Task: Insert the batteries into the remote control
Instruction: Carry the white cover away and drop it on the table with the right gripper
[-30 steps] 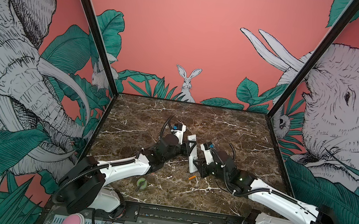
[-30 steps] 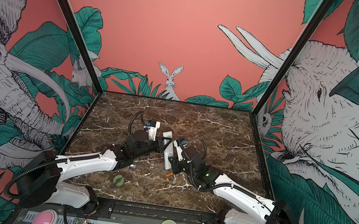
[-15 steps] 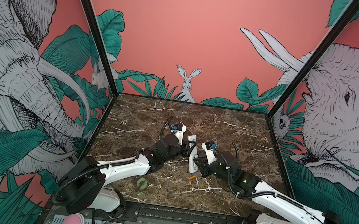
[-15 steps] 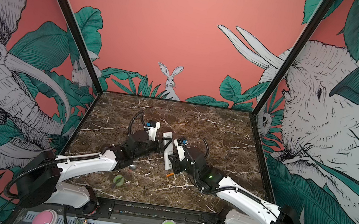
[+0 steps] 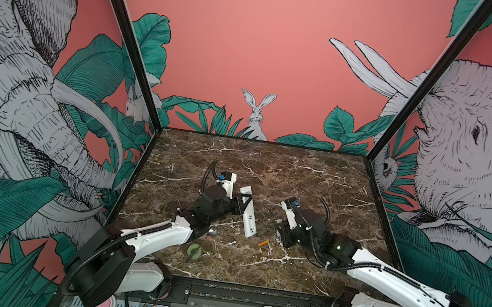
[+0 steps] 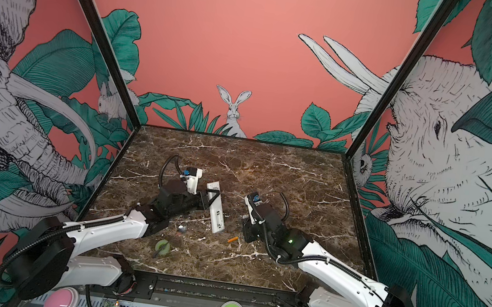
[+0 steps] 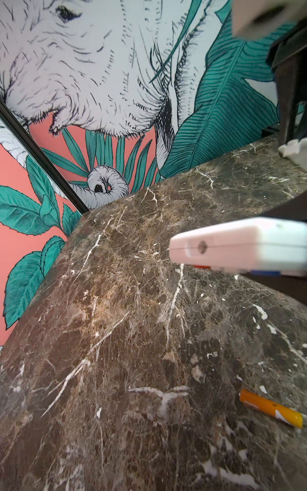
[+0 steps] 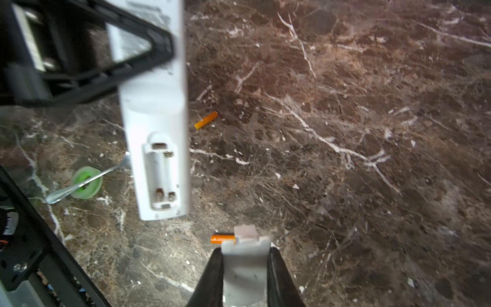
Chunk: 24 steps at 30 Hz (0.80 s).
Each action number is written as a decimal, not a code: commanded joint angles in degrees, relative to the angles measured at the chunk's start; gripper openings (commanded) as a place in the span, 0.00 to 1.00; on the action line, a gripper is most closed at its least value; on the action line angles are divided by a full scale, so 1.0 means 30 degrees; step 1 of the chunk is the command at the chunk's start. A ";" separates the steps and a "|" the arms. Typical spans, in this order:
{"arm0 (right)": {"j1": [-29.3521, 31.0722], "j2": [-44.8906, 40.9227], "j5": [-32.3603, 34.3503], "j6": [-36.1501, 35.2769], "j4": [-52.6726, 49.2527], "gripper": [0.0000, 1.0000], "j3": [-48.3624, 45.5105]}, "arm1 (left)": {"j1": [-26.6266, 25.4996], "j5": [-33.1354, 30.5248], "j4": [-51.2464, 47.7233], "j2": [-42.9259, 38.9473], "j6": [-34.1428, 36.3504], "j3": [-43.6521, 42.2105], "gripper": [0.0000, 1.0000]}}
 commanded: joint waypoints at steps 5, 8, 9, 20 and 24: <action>-0.1424 0.1821 0.0290 -0.0289 -0.1726 0.21 0.0935 | 0.0400 0.0636 0.0027 -0.2426 0.1524 -0.0604 0.00; -0.1890 0.2605 0.0122 -0.0693 -0.2003 0.21 0.1296 | 0.0397 0.0701 -0.0438 -0.2894 0.2019 -0.0666 0.00; -0.2022 0.2856 0.0144 -0.0807 -0.2086 0.21 0.1420 | 0.0396 0.0723 -0.0518 -0.3008 0.2173 -0.0682 0.00; -0.3496 0.5108 -0.0121 -0.1363 -0.1921 0.20 0.1732 | 0.0414 0.2681 0.1619 -0.1970 0.2348 -0.1166 0.00; -0.3932 0.5903 -0.0473 -0.1799 -0.2191 0.20 0.2208 | 0.0426 0.3184 0.3044 -0.1150 0.2027 -0.1538 0.00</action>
